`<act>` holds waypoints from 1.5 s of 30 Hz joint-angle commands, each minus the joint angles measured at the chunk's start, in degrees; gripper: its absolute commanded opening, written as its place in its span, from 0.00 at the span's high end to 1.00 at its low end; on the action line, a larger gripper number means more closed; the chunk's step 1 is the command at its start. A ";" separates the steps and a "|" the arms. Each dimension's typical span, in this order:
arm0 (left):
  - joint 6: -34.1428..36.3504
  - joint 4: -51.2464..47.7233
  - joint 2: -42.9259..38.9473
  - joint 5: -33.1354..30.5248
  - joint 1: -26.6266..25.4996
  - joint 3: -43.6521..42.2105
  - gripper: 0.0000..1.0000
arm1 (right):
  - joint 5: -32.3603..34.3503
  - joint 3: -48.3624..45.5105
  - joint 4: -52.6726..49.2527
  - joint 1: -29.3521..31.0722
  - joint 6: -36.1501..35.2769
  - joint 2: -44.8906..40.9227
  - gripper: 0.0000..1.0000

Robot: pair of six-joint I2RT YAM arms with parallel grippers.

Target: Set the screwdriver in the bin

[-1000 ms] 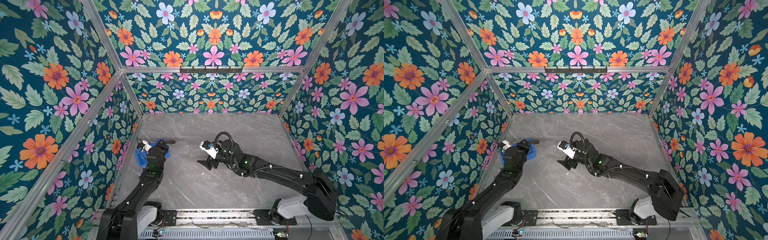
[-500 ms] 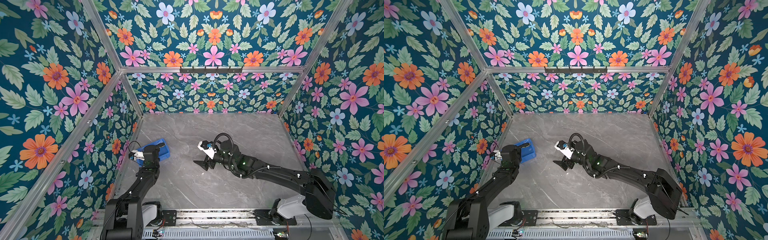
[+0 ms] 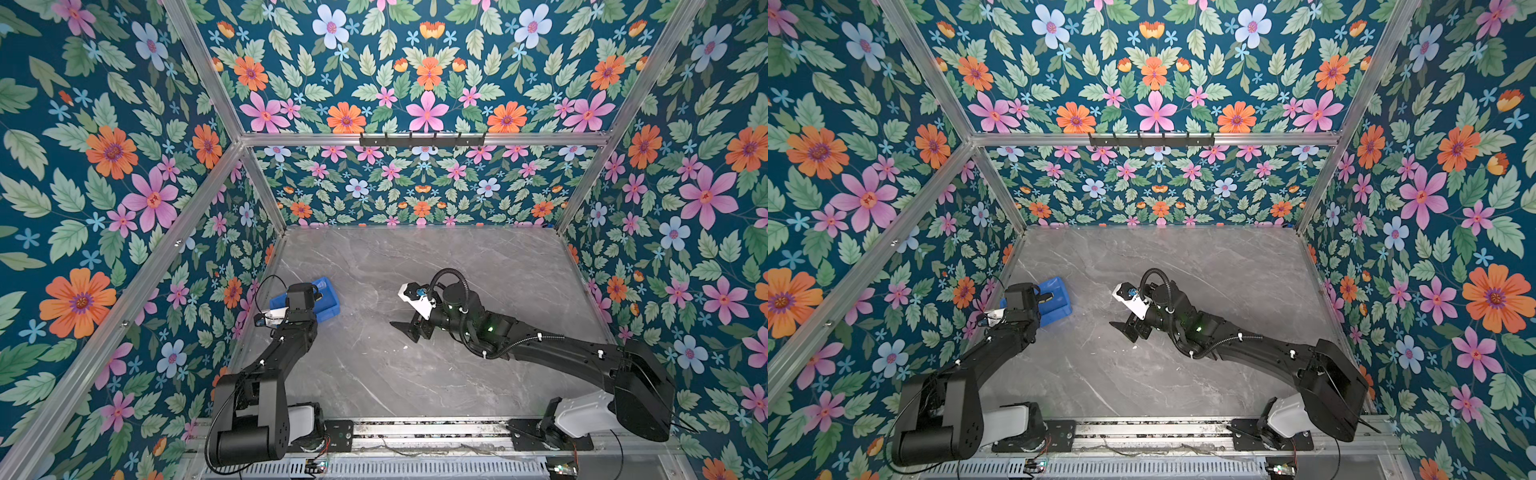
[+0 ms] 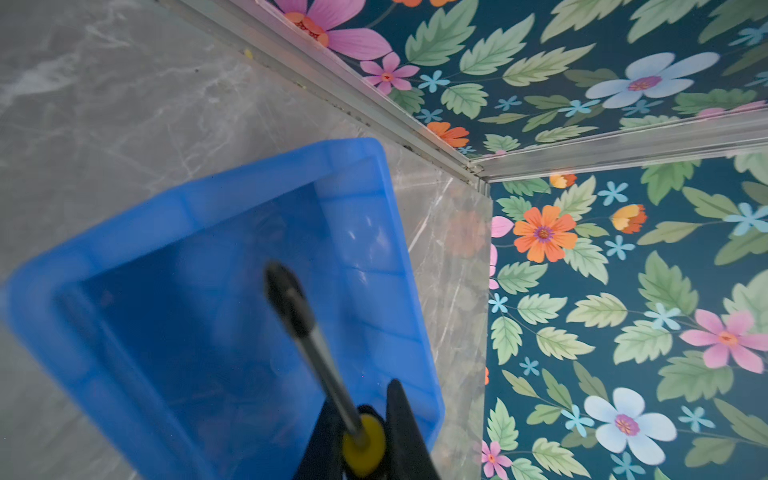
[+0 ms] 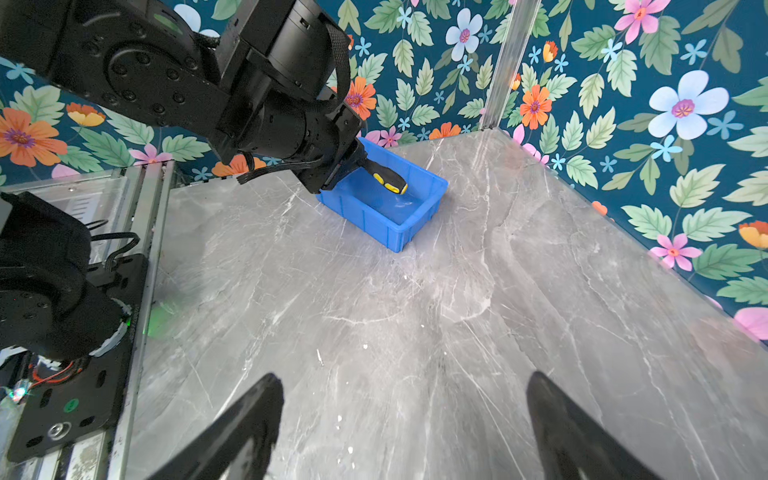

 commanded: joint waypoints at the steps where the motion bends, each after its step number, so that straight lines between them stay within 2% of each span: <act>1: -1.55 -1.82 1.00 -0.02 0.15 0.28 0.94 | 0.66 -0.09 1.05 0.02 -0.24 -0.27 0.09; 11: -2.08 1.14 3.80 3.06 0.50 0.40 0.92 | 1.53 -0.10 0.95 0.04 -0.82 0.18 0.09; 14: -2.12 1.25 3.63 3.14 0.60 0.40 0.88 | 1.80 -0.08 1.02 0.05 -1.29 0.27 0.09; 24: -2.27 -0.22 0.94 3.61 0.59 0.92 0.46 | 1.92 0.18 2.13 0.01 -1.38 0.84 0.09; 30: 1.28 -0.97 -2.94 1.23 0.59 0.48 0.28 | 4.75 -1.49 6.43 -0.08 0.99 -0.12 0.07; 32: 4.79 -1.35 -4.64 -1.06 0.59 0.57 0.23 | 5.55 -1.93 7.09 -0.66 1.74 -0.56 0.07; 35: 14.79 1.44 -7.19 -3.97 0.59 0.26 0.18 | 5.98 -3.30 8.46 -2.63 3.84 -1.90 0.07; 41: 43.50 14.08 -13.21 -5.42 0.58 -3.51 0.04 | 7.00 -7.47 10.19 -9.33 8.10 -6.19 0.06; 45: 61.96 23.29 -15.97 -1.84 0.59 -7.77 0.00 | 8.07 -10.41 10.19 -14.23 10.44 -8.75 0.05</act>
